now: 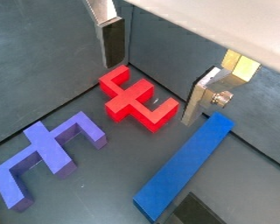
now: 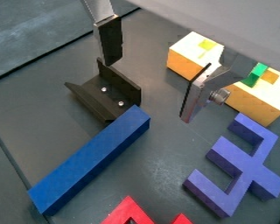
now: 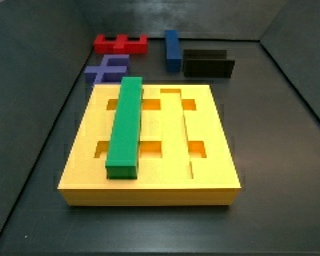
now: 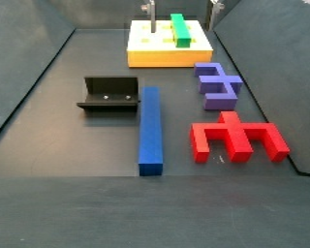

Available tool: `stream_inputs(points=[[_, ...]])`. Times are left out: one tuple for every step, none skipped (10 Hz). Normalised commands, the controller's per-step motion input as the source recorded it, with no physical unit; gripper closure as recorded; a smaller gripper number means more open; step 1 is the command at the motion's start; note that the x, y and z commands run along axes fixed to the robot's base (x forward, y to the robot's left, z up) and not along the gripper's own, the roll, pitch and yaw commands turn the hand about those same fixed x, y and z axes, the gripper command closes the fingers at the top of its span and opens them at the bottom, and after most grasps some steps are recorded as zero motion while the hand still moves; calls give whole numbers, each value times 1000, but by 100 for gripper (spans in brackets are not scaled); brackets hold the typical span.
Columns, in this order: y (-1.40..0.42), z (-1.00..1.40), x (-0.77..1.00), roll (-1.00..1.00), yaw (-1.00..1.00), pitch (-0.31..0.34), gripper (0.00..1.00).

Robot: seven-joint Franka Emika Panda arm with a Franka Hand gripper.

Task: Pick up the blue object. Move up. Move to above the board. Insert the blue object.
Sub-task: Pick up the blue object.

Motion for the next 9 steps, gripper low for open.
stream_inputs(points=[[0,0,-37,0,0,0,0],[-3,-43,-46,0,0,-6,0],[83,-263,0,-16,-34,-17,0],[549,-486,371,-103,-271,0,0],[563,-563,586,-153,-214,51,0],[574,-560,597,-160,-206,44,0],[523,-551,589,-176,-220,56,0],[323,-589,506,-196,-177,1,0],[209,-514,494,-200,-106,0,0]])
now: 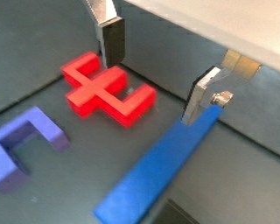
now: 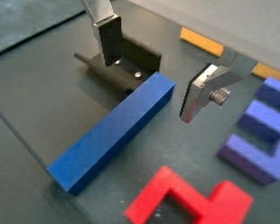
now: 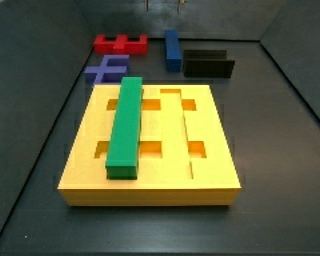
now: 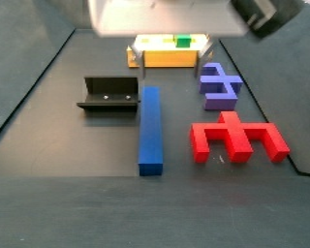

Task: Pick up the blue object. Move up. Move to above the board. Insert the blue object.
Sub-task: Pick up the blue object.

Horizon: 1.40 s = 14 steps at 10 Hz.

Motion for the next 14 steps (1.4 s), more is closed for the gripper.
stream_inputs(points=[[6,-446,409,-166,-3,-44,0],[0,-420,417,-83,0,-47,0],[34,-414,449,0,-17,0,0],[0,-466,400,37,-37,-20,0],[0,-549,280,39,-54,-81,0],[0,-363,-20,89,0,-57,0],[0,-174,-297,0,34,-133,0],[0,-191,-340,0,51,-203,0],[34,-283,-363,-9,74,-260,0],[54,-366,-277,-11,91,-296,0],[137,-317,51,-6,17,-211,0],[243,-349,169,0,0,-144,0],[189,-269,117,-26,0,-124,0],[74,-237,89,-39,0,-77,0]])
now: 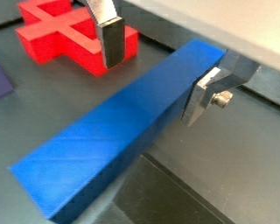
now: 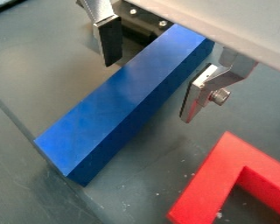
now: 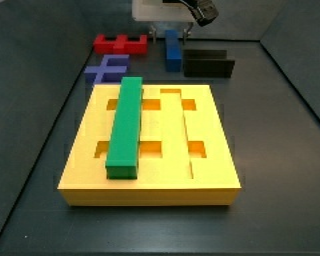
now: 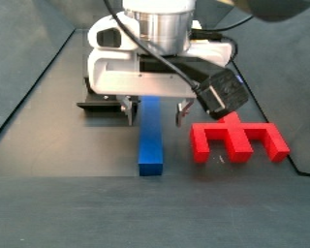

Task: Pick up the blue object. Move up. Move to above the board. Insert the blue object.
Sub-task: Pick up the blue object.

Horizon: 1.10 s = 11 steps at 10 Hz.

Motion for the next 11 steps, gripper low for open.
stream_inputs(points=[[0,-117,0,-67,0,-76,0],[-83,0,-3,-77,0,-89,0],[-20,-131,0,-130,0,-144,0],[0,-183,0,-226,-3,-216,0],[0,-149,0,-253,0,-236,0],[0,-126,0,-247,0,-219,0],[0,-120,0,-227,0,-213,0],[0,0,0,-103,0,-71,0],[20,0,0,-77,0,-66,0],[0,-6,0,-20,0,-43,0],[0,0,0,0,0,0,0]])
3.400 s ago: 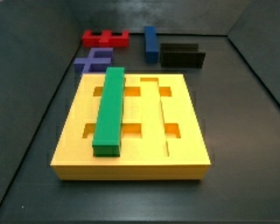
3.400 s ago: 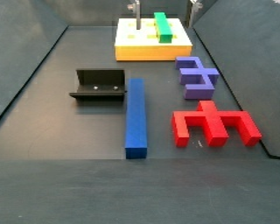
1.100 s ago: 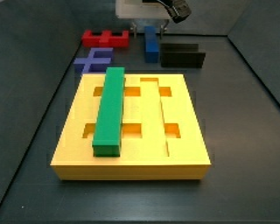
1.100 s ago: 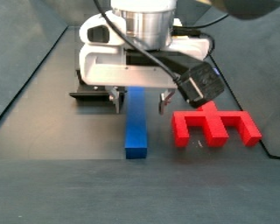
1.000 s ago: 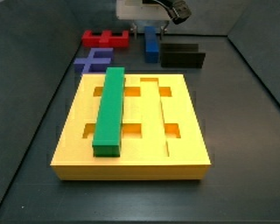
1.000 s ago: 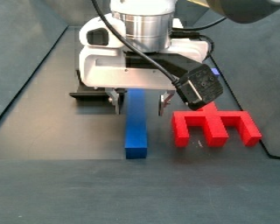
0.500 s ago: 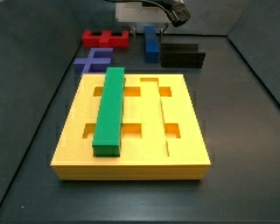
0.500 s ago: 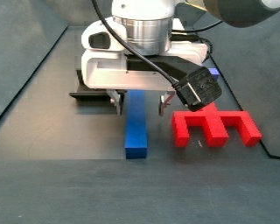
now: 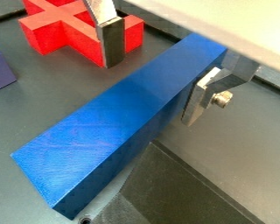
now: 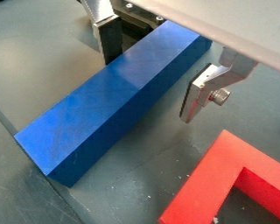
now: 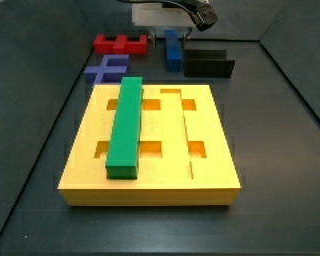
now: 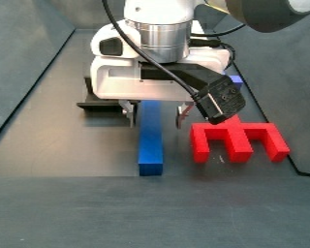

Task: Pick up the blue object. Move up. Move to above the board. Insert the blue object.
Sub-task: Pick up the blue object.

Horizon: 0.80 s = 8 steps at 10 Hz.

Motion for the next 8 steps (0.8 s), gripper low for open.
stream_inputs(points=[[0,0,0,0,0,0,100],[0,0,0,0,0,0,100],[0,0,0,0,0,0,100],[0,0,0,0,0,0,100],[0,0,0,0,0,0,100],[0,0,0,0,0,0,100],[0,0,0,0,0,0,100],[0,0,0,0,0,0,100]])
